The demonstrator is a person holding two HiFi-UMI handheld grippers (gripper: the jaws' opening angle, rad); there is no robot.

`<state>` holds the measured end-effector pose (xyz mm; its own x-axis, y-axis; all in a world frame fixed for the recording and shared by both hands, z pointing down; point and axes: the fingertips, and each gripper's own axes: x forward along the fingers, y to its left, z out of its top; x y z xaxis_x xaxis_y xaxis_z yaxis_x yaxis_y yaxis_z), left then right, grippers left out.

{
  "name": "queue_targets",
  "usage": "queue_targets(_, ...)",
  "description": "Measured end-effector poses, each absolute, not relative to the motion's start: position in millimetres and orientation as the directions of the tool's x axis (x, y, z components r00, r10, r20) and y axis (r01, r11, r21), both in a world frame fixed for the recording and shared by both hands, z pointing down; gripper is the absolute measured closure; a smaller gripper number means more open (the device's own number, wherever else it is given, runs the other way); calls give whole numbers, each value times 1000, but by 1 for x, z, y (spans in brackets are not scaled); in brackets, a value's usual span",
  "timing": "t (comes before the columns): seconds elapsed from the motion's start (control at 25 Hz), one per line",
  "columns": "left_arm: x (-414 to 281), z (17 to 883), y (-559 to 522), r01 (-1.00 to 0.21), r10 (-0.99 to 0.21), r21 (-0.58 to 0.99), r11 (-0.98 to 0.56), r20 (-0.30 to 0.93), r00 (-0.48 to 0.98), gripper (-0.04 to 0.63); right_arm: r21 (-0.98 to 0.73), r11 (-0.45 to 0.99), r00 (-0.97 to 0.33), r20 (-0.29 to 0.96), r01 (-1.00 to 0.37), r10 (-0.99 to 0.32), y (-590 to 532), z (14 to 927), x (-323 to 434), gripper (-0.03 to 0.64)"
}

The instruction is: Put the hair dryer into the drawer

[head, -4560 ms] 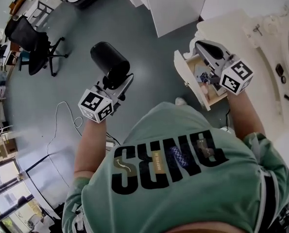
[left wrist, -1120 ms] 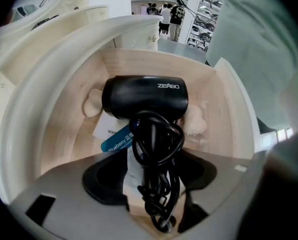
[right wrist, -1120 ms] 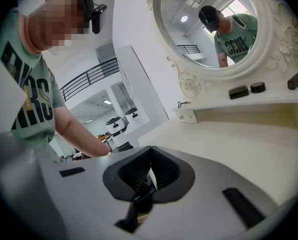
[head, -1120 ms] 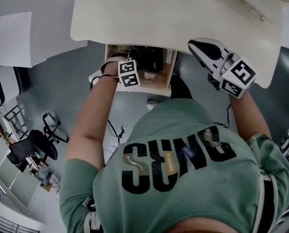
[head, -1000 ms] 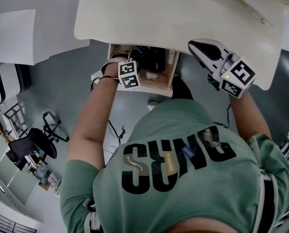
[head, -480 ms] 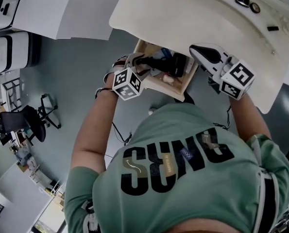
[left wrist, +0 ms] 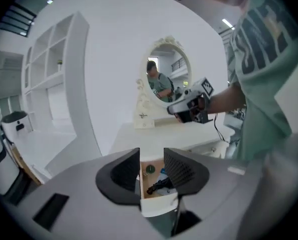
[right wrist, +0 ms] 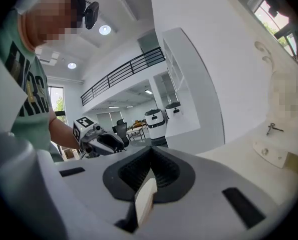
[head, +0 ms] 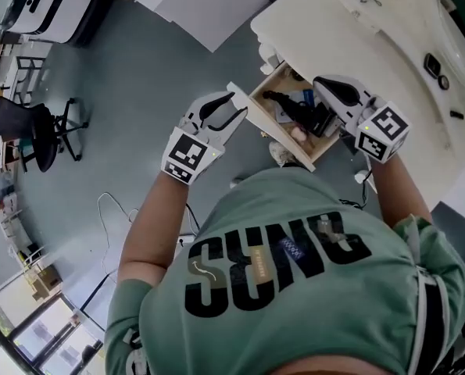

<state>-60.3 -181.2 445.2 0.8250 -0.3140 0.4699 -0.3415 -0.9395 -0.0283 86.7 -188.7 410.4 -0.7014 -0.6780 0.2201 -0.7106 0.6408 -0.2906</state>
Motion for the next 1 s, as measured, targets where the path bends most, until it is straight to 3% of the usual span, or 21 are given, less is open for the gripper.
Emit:
queue_targets(0.4, -213, 344, -136, -618, -597, 184, -765, 159, 786, 531, -184, 768, -789, 197, -613, -582, -174, 354, -39, 623)
queue_targets(0.72, -335, 299, -81, -765, -785, 250, -593, 31, 618, 583, -149, 870, -878, 189, -469, -440, -147, 331, -148, 623)
queue_targets(1.0, -409, 297, -41, -834, -880, 313, -453, -6, 475, 584, -138, 926, -928, 186, -350, -323, -135, 322, -219, 623)
